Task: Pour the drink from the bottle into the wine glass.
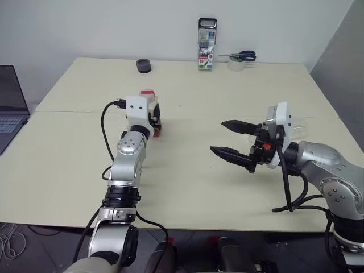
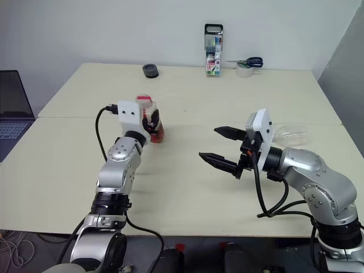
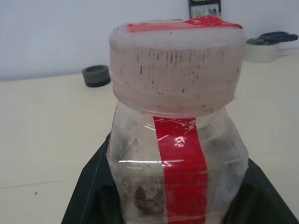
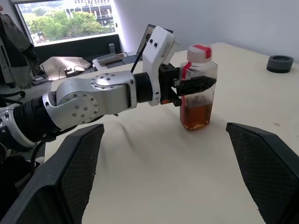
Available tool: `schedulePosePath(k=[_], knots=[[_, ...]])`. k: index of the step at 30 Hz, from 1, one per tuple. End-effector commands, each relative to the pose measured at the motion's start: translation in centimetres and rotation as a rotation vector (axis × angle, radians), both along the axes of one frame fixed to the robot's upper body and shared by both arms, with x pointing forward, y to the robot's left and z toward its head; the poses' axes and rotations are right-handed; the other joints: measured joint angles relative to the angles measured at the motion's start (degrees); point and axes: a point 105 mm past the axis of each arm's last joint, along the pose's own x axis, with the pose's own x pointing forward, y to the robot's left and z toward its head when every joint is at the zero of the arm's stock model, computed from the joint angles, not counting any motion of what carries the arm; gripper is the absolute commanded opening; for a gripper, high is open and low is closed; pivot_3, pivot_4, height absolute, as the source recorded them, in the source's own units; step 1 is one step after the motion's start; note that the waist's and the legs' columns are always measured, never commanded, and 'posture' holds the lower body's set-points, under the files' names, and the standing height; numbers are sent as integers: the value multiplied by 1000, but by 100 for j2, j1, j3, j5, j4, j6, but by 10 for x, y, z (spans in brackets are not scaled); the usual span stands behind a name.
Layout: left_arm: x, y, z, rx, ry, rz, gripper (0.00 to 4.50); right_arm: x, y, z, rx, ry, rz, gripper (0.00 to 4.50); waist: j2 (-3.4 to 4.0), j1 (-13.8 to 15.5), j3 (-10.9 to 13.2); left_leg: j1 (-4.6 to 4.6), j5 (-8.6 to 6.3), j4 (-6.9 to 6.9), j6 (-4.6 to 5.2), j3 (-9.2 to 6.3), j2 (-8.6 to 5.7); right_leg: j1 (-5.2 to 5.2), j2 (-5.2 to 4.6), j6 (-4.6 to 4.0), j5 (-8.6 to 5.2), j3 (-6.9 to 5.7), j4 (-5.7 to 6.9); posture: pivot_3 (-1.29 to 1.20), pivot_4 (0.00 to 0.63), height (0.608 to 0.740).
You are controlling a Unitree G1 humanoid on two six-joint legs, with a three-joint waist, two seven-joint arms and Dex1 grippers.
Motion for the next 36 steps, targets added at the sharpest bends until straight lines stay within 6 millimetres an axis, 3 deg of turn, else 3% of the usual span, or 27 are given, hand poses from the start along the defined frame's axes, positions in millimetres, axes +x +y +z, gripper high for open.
schedulePosePath(k=[1, 9, 17, 23, 30, 36], knots=[[-12, -17, 17, -11, -70, -161, 1821, -3, -1, 10, 2, -58, 1, 4500, 0, -3, 0, 0, 0, 0, 0, 1, 0, 0, 0, 0, 0, 1, 0, 0, 150, 740], [-22, -23, 0, -41, 13, -303, 1817, -6, -1, 8, -16, -58, 10, 4500, 1, -3, 1, 0, 0, 0, 1, 0, 1, -1, 0, 0, 0, 0, 0, 0, 150, 740], [-31, -41, -5, -23, 53, -470, 1817, -9, -3, 7, -19, -63, -11, 4500, 1, 3, 1, -1, -1, 0, 1, 0, -1, 1, 0, 0, 0, 0, -2, 0, 150, 740], [-46, -58, -2, 18, 60, -696, 1816, -7, -14, 2, -14, -55, -112, 4500, 1, 5, 1, -1, -1, 0, 1, 0, -2, 1, -2, 0, 0, -1, -2, 0, 150, 740], [-64, -80, 2, 58, 83, -980, 1815, -11, -25, 9, -7, -72, -177, 4500, 3, 4, 3, -2, -1, 0, 1, 1, -1, 1, 0, 0, 0, -1, -4, 0, 150, 740], [-68, -99, 10, 71, 92, -1166, 1814, -8, -23, 17, -14, -81, -250, 4500, 3, -8, 6, -2, -1, -1, 2, 0, 1, 1, 4, 1, 0, -1, -3, 0, 150, 740]])
